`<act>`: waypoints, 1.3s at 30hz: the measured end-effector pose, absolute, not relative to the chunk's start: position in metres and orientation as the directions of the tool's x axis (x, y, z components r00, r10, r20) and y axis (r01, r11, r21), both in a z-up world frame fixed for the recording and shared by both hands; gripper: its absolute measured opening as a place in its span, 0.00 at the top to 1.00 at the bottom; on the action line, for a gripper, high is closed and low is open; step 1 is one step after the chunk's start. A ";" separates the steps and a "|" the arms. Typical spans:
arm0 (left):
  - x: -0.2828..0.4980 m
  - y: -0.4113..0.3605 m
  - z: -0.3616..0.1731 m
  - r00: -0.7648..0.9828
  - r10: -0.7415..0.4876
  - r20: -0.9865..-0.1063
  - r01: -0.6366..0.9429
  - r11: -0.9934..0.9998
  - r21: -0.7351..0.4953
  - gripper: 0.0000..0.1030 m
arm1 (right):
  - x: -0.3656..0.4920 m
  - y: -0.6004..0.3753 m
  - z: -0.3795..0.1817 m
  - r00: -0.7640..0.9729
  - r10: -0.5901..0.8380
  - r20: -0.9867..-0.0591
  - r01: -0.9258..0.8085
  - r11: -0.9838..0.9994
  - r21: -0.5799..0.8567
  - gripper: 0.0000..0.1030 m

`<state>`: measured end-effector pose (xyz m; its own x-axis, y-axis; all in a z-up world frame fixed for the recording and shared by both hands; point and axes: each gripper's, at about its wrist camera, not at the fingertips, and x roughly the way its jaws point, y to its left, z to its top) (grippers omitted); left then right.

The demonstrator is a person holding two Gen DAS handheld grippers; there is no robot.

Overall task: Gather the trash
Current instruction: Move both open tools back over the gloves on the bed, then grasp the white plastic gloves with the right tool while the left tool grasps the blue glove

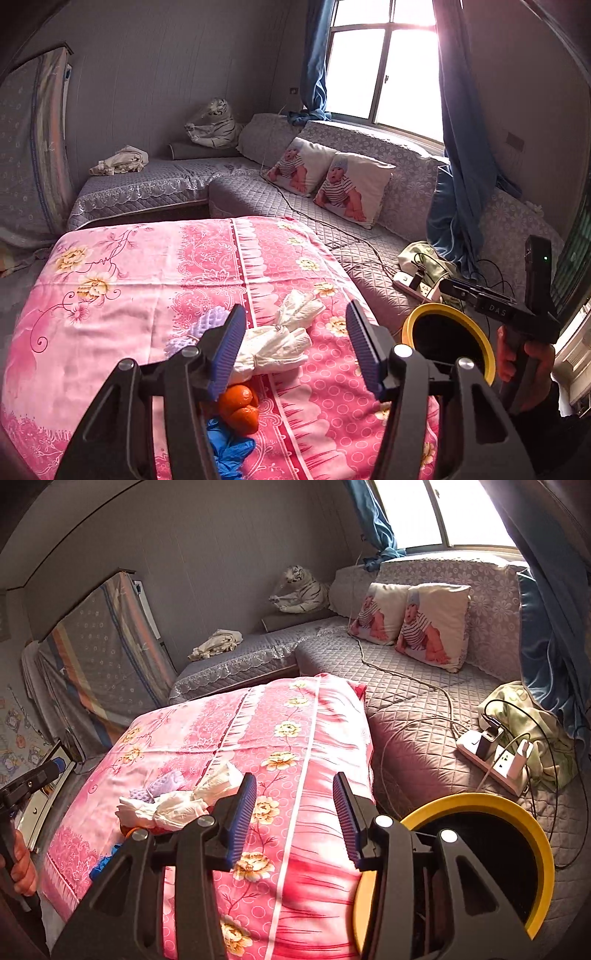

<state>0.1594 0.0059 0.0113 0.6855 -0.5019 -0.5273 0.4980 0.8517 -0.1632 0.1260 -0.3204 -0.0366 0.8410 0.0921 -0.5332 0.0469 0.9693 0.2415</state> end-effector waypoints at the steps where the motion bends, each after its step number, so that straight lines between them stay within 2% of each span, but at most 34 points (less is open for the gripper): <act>1: 0.157 0.018 0.011 0.693 -0.493 -0.526 0.484 0.859 -0.167 0.42 | 0.128 -0.311 -0.035 0.839 0.104 -0.534 0.026 0.973 0.230 0.58; 10: 0.132 0.085 -0.005 0.732 -0.421 -0.535 0.384 0.904 -0.186 0.39 | 0.154 -0.233 -0.040 0.783 0.203 -0.588 -0.137 0.978 0.155 0.57; 17: 0.119 0.112 -0.026 0.724 -0.404 -0.560 0.347 0.914 -0.211 0.37 | 0.168 -0.194 -0.054 0.736 0.228 -0.638 -0.197 0.973 0.121 0.57; 24: 0.115 0.120 -0.050 0.692 -0.423 -0.584 0.344 0.906 -0.248 0.36 | 0.183 -0.167 -0.072 0.694 0.228 -0.683 -0.240 0.968 0.079 0.56; 26: 0.116 0.120 -0.059 0.680 -0.427 -0.596 0.342 0.904 -0.257 0.35 | 0.186 -0.159 -0.077 0.681 0.224 -0.697 -0.263 0.963 0.053 0.53; 39: 0.123 0.101 -0.107 0.563 -0.465 -0.683 0.370 0.881 -0.294 0.28 | 0.209 -0.121 -0.113 0.645 0.174 -0.744 -0.403 0.905 -0.137 0.46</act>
<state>0.1226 0.1010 -0.1070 0.5635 -0.4651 -0.6828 0.3705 0.8810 -0.2943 0.2093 -0.1208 -0.1134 0.6446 0.1745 -0.7444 -0.4031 0.9049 -0.1369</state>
